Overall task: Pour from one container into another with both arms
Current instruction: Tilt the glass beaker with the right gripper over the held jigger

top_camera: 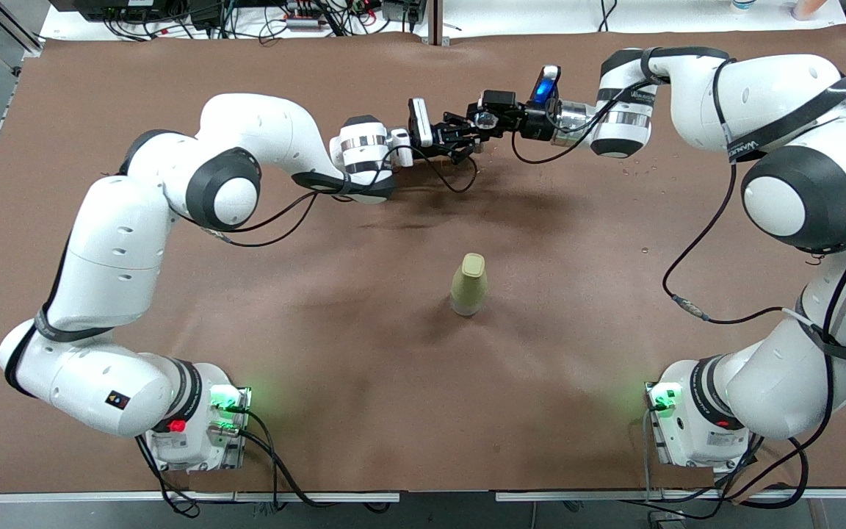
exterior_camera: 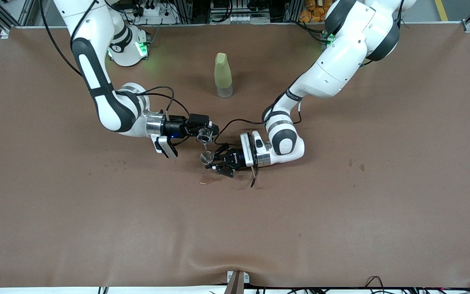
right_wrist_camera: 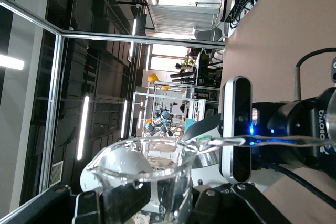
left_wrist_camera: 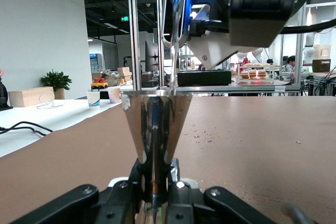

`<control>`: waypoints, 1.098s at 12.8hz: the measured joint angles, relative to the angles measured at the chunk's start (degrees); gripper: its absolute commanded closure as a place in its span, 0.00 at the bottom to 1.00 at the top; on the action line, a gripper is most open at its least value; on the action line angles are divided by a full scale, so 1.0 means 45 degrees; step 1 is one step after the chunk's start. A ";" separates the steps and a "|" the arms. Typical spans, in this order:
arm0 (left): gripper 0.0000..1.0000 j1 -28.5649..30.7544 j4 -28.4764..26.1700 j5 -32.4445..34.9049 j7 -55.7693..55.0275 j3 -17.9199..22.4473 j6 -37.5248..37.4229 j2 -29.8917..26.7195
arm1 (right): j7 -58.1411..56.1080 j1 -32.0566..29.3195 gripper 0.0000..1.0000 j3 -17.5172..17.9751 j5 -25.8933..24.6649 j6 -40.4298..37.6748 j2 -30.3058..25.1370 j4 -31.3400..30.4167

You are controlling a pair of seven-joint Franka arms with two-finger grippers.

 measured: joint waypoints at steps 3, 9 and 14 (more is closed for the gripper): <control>1.00 0.0005 -0.0110 0.0000 0.0028 0.0003 -0.0001 0.0000 | 0.0673 0.0000 1.00 0.0002 0.0000 0.0000 0.0000 0.0007; 1.00 -0.0013 -0.0377 0.0000 0.0133 -0.0017 -0.0020 -0.0001 | 0.1972 0.0000 1.00 0.0004 0.0000 0.0000 0.0000 0.0074; 1.00 -0.0017 -0.0460 0.0000 0.0134 -0.0050 -0.0045 -0.0001 | 0.3138 0.0000 1.00 0.0005 0.0000 0.0000 0.0000 0.0127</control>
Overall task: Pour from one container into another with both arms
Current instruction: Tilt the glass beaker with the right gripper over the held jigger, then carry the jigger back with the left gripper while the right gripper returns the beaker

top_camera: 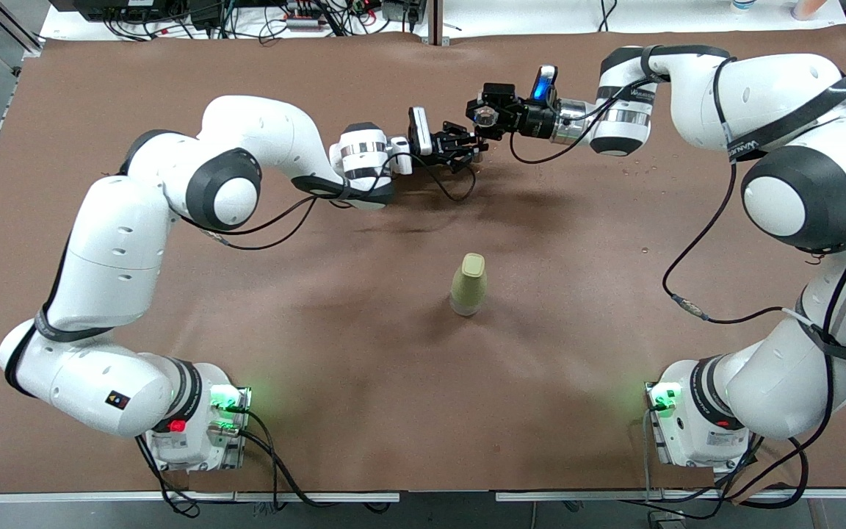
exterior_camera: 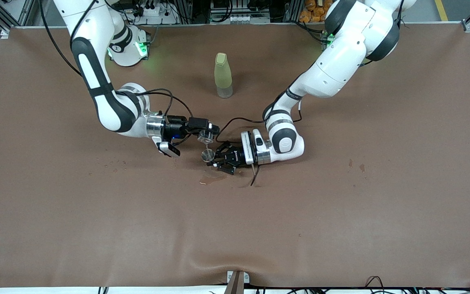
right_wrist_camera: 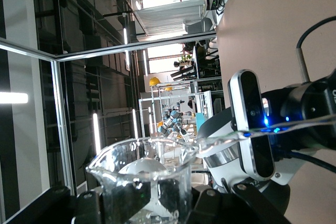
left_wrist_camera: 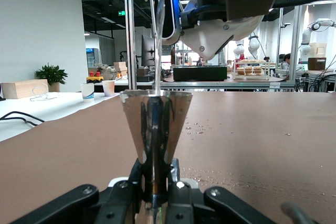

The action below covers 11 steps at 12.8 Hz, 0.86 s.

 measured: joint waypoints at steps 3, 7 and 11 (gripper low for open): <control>1.00 0.0002 -0.0005 0.0000 0.0000 0.0000 -0.0046 0.0000 | 0.0890 0.0000 1.00 0.0000 0.0000 0.0000 0.0000 0.0035; 1.00 0.0014 -0.0116 0.0000 0.0000 0.0002 -0.0059 0.0000 | 0.1781 0.0000 1.00 0.0000 0.0000 0.0000 0.0000 0.0043; 1.00 0.0034 -0.0207 0.0000 0.0023 0.0005 -0.0067 0.0000 | 0.1780 -0.0001 1.00 -0.0021 -0.0009 0.0000 -0.0004 0.0136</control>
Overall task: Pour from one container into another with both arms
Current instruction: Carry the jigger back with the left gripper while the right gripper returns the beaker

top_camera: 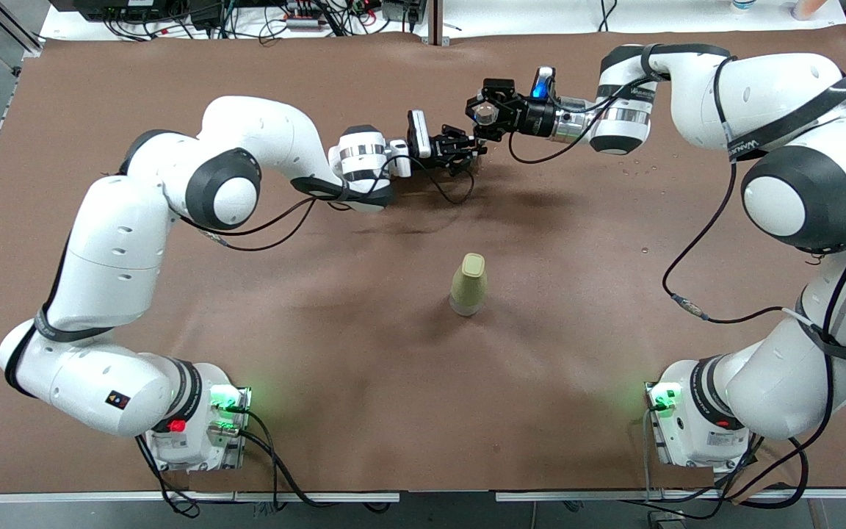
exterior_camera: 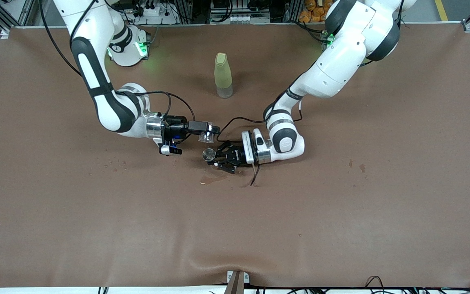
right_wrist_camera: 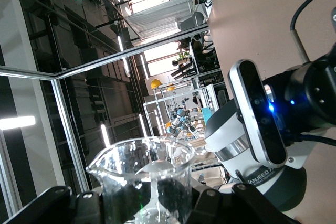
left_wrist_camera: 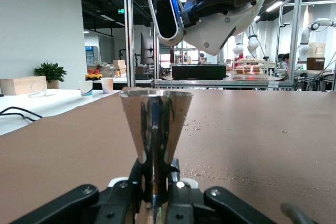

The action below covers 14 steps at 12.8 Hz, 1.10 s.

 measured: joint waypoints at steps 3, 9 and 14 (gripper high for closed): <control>1.00 0.0001 -0.0041 0.0000 0.0001 -0.0002 -0.0022 0.0000 | -0.2346 -0.0004 1.00 -0.0067 -0.0475 0.0025 -0.0074 0.0338; 1.00 0.0397 -0.0029 -0.0175 0.0001 -0.0010 -0.0080 -0.0088 | -0.9956 -0.0383 1.00 -0.0358 -0.1738 0.0127 -0.0210 0.0594; 1.00 0.2998 -0.0376 -0.0212 -0.0111 -0.0930 -0.0775 -0.0310 | -1.3878 -0.2160 1.00 -0.1109 -0.4470 -0.1145 -0.0561 0.0622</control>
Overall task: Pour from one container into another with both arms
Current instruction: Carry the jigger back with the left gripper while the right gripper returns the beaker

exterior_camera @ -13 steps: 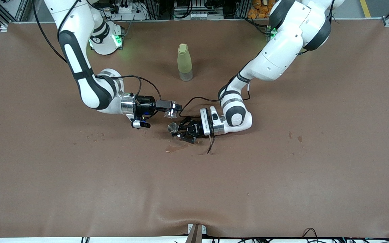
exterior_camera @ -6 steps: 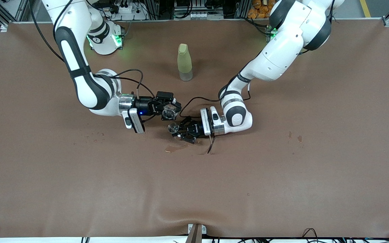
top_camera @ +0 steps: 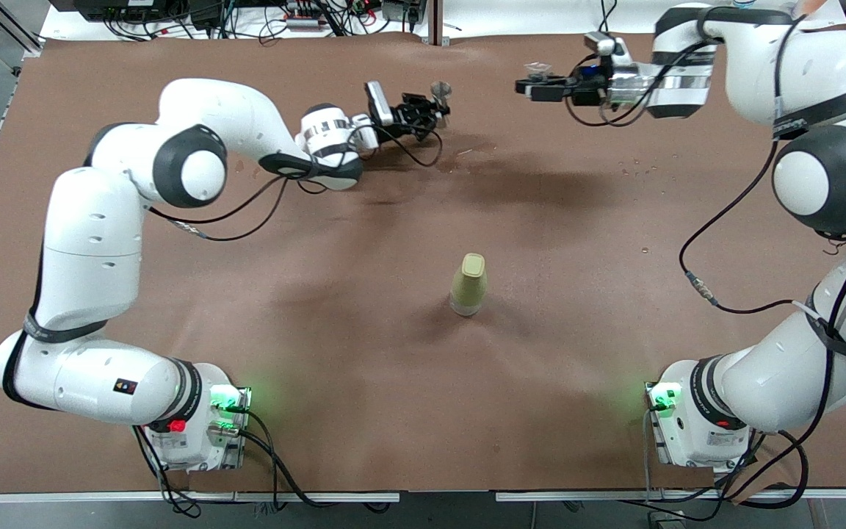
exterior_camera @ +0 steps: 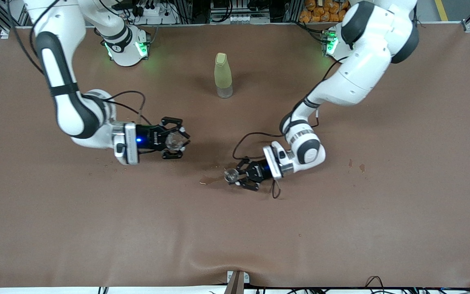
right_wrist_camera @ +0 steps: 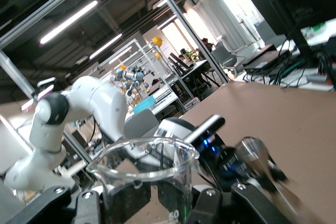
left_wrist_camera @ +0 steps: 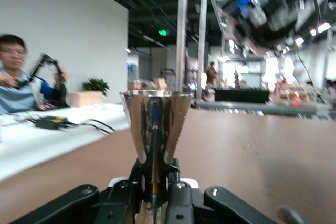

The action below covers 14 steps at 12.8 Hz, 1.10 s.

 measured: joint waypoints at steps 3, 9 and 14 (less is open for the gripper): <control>1.00 0.1161 -0.0507 0.0337 -0.0338 -0.0248 -0.0126 -0.0692 | -0.1940 -0.1123 1.00 -0.0947 -0.2079 -0.1557 -0.0062 0.0065; 1.00 0.4326 -0.1056 0.6055 -0.4014 -0.0363 -0.1152 -0.2049 | -0.5393 -0.4392 1.00 -0.1253 -0.5530 -0.3797 -0.0050 0.0816; 1.00 0.8485 -0.1749 0.9887 -0.4038 -0.0248 -0.3317 -0.2087 | -0.8136 -0.6391 1.00 -0.1259 -0.6823 -0.5226 0.0974 0.1365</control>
